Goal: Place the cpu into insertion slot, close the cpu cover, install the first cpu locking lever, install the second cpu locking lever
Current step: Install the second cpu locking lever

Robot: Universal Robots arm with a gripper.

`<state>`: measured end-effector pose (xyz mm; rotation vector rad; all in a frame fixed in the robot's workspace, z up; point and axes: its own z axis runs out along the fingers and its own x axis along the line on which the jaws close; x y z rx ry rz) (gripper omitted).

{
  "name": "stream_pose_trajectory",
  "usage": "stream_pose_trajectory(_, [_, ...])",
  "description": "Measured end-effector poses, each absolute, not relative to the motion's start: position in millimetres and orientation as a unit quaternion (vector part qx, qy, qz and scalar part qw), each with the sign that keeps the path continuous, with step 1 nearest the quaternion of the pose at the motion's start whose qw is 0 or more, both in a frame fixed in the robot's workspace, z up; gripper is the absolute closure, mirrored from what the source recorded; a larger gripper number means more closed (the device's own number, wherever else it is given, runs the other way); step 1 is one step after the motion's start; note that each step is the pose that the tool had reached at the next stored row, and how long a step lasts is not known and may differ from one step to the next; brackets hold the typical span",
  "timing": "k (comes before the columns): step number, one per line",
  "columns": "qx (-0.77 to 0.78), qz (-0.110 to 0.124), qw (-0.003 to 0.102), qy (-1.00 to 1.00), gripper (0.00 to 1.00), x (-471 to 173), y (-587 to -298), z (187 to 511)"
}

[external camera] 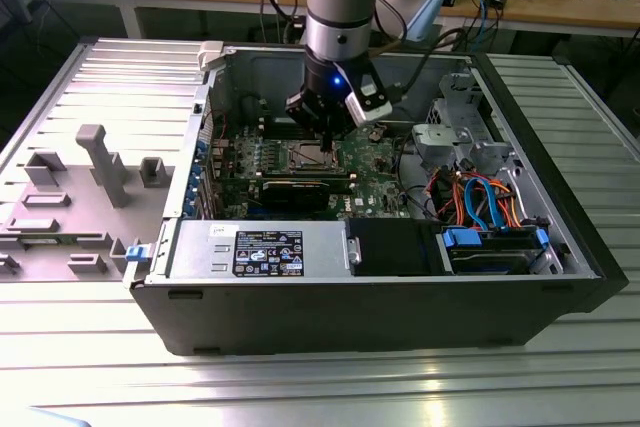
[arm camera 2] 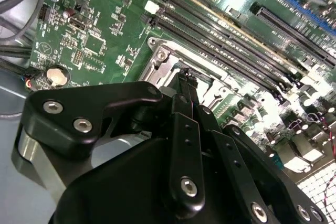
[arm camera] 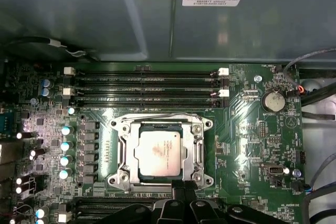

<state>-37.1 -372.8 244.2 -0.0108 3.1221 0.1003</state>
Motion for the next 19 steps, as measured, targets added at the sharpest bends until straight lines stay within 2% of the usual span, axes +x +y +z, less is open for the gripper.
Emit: stream_pose_trajectory(19, [-0.003, 0.036, 0.009, 0.999, 0.89, -37.6, -379.3, 244.2])
